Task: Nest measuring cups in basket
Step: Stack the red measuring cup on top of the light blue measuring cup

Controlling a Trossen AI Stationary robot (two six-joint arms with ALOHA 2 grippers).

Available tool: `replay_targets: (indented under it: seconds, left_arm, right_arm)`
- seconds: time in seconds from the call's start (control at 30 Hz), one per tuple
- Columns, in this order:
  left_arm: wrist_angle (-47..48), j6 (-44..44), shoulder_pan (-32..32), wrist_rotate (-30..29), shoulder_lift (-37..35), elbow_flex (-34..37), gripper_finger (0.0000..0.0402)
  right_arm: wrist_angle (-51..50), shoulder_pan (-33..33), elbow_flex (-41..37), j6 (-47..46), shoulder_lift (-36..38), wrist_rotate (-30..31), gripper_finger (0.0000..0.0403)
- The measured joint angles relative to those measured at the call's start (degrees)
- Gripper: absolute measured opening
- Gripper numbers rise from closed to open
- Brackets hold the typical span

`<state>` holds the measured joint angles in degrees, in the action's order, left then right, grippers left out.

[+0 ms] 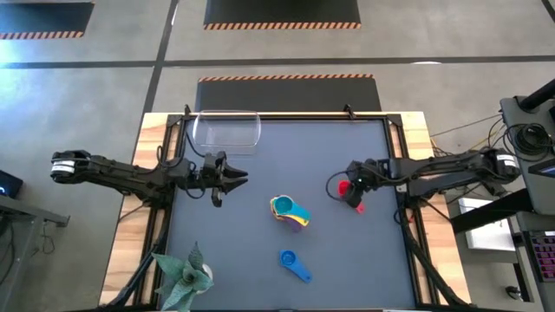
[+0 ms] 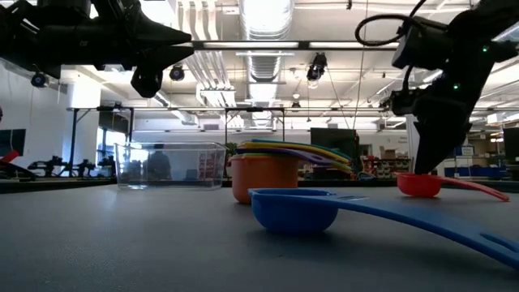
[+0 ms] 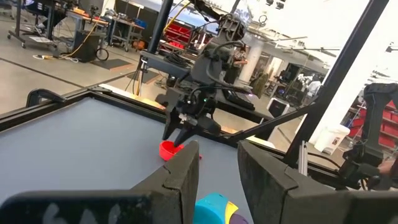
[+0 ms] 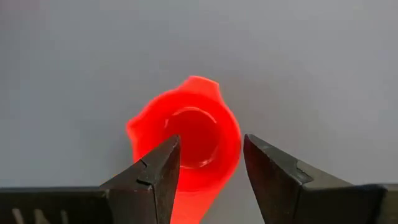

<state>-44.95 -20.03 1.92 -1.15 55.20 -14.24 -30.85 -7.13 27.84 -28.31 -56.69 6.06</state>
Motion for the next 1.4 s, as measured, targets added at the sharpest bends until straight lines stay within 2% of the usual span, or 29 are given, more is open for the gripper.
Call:
replay_targets:
  seconds: [0.3,0.4,0.57,0.7,0.8,0.93,1.07,1.23,1.4]
  left_arm:
    - [0.1,0.0,0.0,0.0,0.0,0.0,0.0094]
    - [0.1,0.0,0.0,0.0,0.0,0.0,0.0094]
    - [0.2,0.0,0.0,0.0,0.0,0.0,0.0094]
    - [0.3,0.0,0.0,0.0,0.0,0.0,0.0094]
    - [0.5,0.0,0.0,-0.6,0.0,0.0,0.0094]
    - [0.5,0.0,0.0,-1.0,0.0,0.0,0.0094]
    - [0.6,0.0,0.0,-1.0,0.0,0.0,0.0094]
    - [1.1,0.0,0.0,-1.2,0.0,0.0,0.0094]
    - [1.4,0.0,0.0,-1.4,0.0,0.0,0.0094]
  right_arm:
    - [-0.1,-3.0,-1.0,3.0,-1.8,1.0,0.014]
    - [0.3,-3.0,-1.0,4.1,-2.9,1.2,0.0106]
    - [1.5,-3.0,-0.3,5.5,-3.3,1.1,0.002]
    - [1.8,-3.0,3.0,4.8,-2.7,0.8,0.0012]
    - [4.0,-3.0,6.0,2.8,-2.6,-1.9,0.001]
    - [14.1,-2.0,7.5,-0.4,-2.7,-6.8,0.001]
    - [22.7,-0.3,7.5,-4.5,-3.8,-7.8,0.0009]
    - [25.6,1.1,8.1,-5.6,-6.9,-8.0,0.0009]
    - [26.0,2.6,12.7,-5.0,-13.3,-8.0,0.0009]
